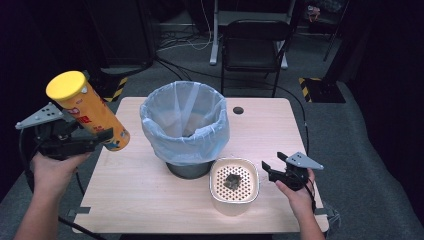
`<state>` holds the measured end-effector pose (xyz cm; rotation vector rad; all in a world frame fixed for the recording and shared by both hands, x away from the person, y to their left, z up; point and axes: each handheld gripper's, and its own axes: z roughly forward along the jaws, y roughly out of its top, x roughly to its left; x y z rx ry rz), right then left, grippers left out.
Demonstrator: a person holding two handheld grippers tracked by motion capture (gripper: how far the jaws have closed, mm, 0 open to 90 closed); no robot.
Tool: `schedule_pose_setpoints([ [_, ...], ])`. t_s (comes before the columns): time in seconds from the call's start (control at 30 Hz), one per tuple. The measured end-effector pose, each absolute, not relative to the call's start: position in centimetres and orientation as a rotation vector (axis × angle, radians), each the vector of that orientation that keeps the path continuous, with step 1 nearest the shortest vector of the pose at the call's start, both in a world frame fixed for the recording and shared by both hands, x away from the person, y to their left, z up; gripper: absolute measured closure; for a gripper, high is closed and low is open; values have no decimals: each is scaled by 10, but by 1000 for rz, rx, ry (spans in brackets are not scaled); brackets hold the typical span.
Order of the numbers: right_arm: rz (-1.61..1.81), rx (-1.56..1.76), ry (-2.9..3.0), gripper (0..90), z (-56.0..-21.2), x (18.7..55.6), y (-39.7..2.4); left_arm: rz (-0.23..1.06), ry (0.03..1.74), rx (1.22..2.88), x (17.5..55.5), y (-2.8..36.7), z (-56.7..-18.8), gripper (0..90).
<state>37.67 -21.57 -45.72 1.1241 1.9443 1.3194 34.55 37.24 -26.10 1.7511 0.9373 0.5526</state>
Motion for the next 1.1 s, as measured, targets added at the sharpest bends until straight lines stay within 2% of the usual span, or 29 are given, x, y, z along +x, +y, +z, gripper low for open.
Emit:
schedule_pose_setpoints([
  [0.23,1318,1126,1944,271,-457,376,-215,554,905,1696,345,370,-251,241],
  [0.63,1280,1099,1947,271,-458,376,-213,563,847,1715,350,349,-229,241],
  [1.1,1302,1140,1909,274,-457,376,-220,538,816,1719,367,324,-222,241],
])
